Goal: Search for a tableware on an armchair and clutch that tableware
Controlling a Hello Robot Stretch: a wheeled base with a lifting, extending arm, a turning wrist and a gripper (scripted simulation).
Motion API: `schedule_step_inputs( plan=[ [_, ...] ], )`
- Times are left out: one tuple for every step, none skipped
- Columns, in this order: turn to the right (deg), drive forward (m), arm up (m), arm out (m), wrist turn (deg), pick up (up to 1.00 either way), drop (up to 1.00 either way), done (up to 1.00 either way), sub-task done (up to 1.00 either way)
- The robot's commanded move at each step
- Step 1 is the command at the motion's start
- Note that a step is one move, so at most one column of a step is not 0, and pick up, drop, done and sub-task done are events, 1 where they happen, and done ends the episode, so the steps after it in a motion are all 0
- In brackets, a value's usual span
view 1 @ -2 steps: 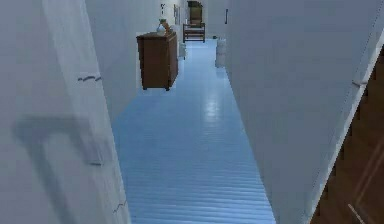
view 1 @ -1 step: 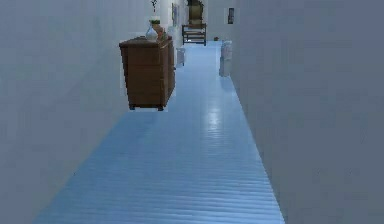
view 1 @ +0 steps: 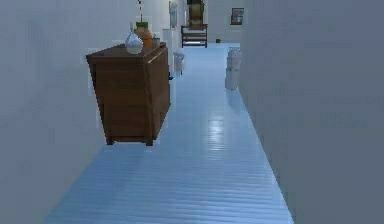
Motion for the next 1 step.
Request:
schedule_step_inputs(
  plan=[
    [3.0,0.0,0.0,0.0,0.0,0.0,0.0,0.0,0.0]
  ],
)
